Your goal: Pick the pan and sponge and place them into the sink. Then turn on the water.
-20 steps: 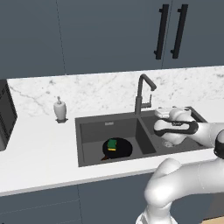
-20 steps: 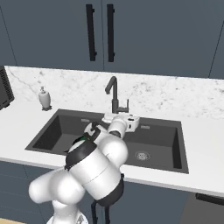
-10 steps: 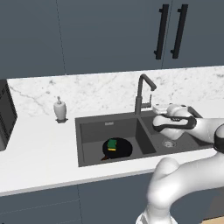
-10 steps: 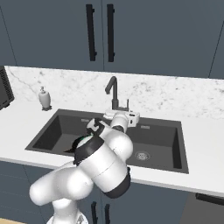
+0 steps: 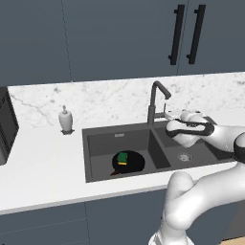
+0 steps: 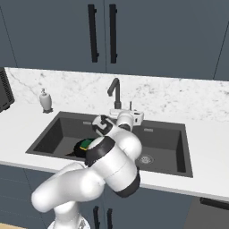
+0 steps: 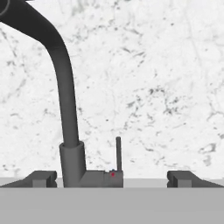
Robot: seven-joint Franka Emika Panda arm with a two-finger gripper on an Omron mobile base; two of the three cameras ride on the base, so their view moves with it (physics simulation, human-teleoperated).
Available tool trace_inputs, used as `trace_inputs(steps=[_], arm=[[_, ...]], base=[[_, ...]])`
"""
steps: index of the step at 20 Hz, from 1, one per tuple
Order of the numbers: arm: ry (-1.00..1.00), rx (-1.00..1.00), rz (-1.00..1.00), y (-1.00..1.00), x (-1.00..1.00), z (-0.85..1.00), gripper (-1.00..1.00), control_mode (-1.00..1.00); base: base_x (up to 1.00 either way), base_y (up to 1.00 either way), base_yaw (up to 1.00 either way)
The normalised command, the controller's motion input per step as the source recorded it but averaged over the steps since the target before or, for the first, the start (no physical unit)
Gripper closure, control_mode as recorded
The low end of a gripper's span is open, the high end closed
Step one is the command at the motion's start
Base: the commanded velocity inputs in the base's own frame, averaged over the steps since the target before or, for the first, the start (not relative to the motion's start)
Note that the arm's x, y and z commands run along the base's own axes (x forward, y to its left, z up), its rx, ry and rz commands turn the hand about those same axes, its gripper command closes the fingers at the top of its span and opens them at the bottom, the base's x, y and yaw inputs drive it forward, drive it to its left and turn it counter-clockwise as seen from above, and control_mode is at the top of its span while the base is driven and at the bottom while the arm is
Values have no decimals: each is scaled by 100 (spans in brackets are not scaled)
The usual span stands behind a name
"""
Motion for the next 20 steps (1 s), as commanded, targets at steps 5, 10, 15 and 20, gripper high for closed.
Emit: trace_inputs(steps=[5,10,15,20], arm=[[0,0,1,-4,32,0,-100,-100],[-2,0,0,0,27,-9,-100,-100],[-1,0,0,0,21,-16,-100,-100],[0,0,0,0,15,-16,-100,-100]], base=[[0,0,0],[0,0,0],[0,0,0],[0,0,0]])
